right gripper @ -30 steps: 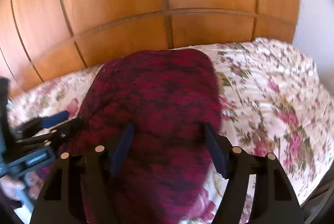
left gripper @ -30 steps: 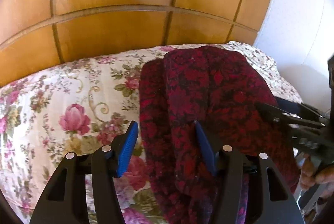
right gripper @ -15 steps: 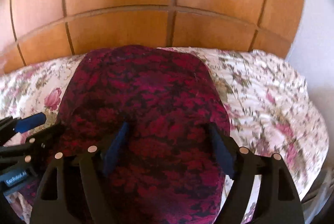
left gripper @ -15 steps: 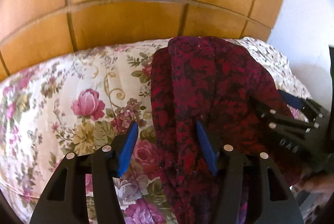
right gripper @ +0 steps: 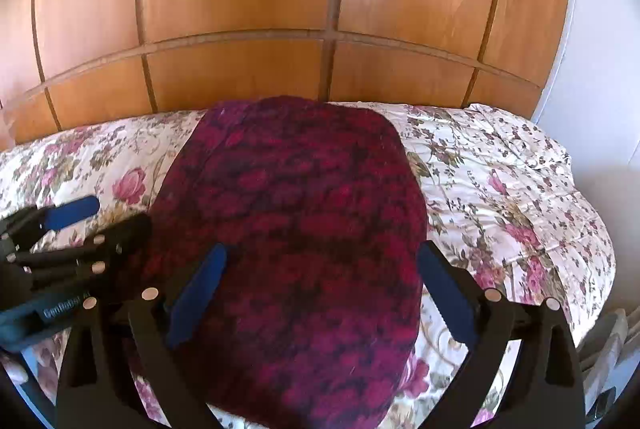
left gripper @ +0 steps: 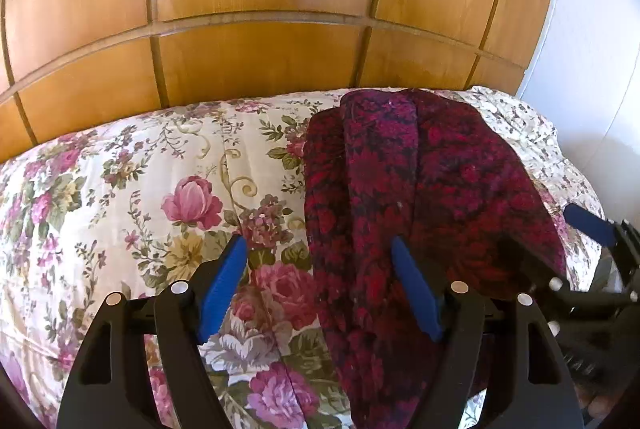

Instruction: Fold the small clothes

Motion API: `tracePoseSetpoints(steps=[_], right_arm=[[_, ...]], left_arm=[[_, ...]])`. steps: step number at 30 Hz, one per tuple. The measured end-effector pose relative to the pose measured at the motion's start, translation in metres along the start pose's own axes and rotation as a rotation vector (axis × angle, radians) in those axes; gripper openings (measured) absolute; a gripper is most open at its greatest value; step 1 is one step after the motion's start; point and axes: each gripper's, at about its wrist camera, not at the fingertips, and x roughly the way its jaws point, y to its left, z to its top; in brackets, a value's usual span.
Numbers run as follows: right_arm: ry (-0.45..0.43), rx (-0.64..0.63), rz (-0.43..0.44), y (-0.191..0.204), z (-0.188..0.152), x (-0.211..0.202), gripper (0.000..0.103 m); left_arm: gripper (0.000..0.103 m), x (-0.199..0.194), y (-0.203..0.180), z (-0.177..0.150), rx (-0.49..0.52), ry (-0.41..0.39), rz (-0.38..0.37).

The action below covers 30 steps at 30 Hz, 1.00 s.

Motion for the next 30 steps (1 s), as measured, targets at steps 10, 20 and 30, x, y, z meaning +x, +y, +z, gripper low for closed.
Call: tracePoseSetpoints(steps=[10,20,30], right_arm=[[-0.054,0.157,-0.058,-0.001,-0.01,-0.04,0.1],[-0.07,0.217,-0.146,0.015,-0.034,-0.067,0.101],[-0.052,0.199,-0.149,0.026,-0.048,-0.072,0.101]], left_arm=[[0.079,-0.04,0.007,-0.005,0.002,-0.08,0.012],[0.091,-0.072,0.024,-0.024,-0.045,-0.121,0.068],[0.095,-0.083,0.023,-0.042,-0.037,-0.12,0.089]])
